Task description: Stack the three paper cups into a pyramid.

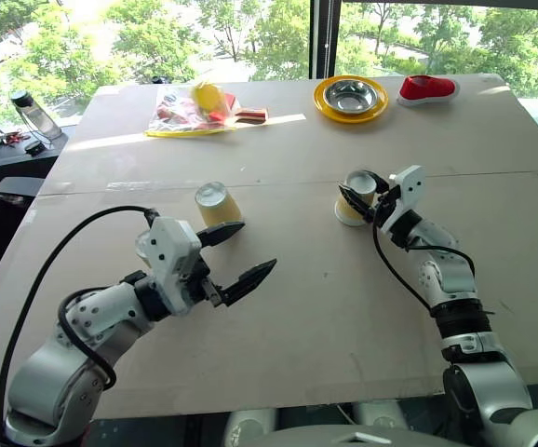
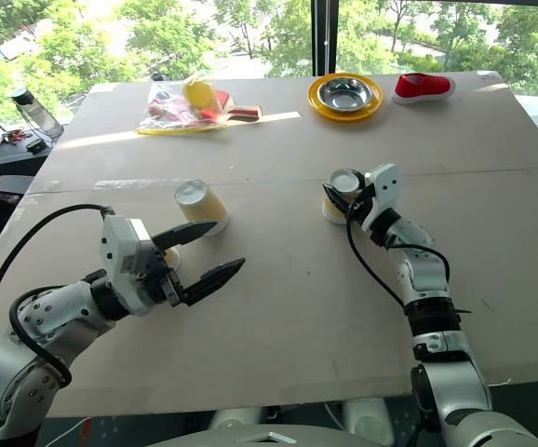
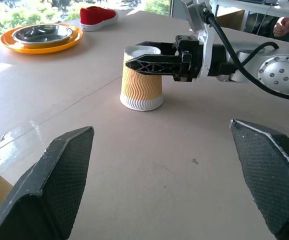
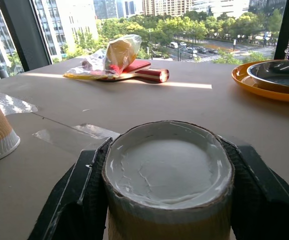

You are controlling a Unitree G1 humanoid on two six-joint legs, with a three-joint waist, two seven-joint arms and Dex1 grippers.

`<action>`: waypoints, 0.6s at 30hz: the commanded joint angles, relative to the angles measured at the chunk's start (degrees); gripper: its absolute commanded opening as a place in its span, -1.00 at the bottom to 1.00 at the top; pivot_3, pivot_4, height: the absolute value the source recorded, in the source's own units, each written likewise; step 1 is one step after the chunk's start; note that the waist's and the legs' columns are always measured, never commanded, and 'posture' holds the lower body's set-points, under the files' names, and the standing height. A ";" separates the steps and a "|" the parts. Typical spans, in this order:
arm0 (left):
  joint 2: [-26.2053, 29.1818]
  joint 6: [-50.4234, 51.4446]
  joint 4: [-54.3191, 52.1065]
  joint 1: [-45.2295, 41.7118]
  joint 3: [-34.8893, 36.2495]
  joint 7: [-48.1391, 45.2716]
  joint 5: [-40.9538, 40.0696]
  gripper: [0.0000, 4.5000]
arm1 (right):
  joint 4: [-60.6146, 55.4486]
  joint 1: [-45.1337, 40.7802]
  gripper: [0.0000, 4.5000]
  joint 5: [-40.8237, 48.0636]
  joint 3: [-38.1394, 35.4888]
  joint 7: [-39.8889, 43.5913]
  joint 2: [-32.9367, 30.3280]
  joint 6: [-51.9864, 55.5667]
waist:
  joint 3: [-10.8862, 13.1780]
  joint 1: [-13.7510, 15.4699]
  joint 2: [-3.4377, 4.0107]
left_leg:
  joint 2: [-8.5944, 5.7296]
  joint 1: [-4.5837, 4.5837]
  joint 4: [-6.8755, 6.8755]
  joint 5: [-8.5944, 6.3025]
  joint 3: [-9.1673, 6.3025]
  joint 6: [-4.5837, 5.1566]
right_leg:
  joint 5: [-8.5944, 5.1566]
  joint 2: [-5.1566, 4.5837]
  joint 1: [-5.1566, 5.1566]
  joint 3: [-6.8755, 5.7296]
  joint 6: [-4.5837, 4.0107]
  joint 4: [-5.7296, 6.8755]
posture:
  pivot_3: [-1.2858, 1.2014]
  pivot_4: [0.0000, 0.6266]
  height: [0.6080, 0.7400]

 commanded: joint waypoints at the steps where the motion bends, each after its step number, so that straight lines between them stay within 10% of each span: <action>1: -0.88 -1.37 -1.59 0.73 1.60 1.23 0.80 1.00 | -0.76 -0.65 0.85 0.30 -0.35 0.89 0.24 -1.25 | 0.00 -0.05 0.00 | 0.00 0.00 0.00 0.00 -0.01 0.00 | 0.00 0.00 0.00 0.00 0.00 0.00 | 0.03 -0.52 1.00; 8: -7.89 -0.43 -2.05 -1.98 -0.69 13.72 6.82 1.00 | -10.19 3.95 0.97 3.55 -2.43 3.49 -2.40 -2.56 | 0.00 0.26 0.00 | 0.00 -0.01 0.01 -0.07 -0.02 0.13 | 0.01 -0.01 0.01 -0.02 0.01 0.01 | 0.03 -0.52 1.00; 18: -19.22 -0.66 7.72 -14.72 -11.76 35.21 29.82 1.00 | -44.60 32.61 0.97 23.57 -8.20 15.90 -16.28 10.50 | -0.07 0.83 -0.06 | -0.08 -0.09 0.10 -0.15 -0.15 0.25 | 0.01 -0.03 0.07 -0.07 0.04 0.04 | 0.03 -0.52 1.00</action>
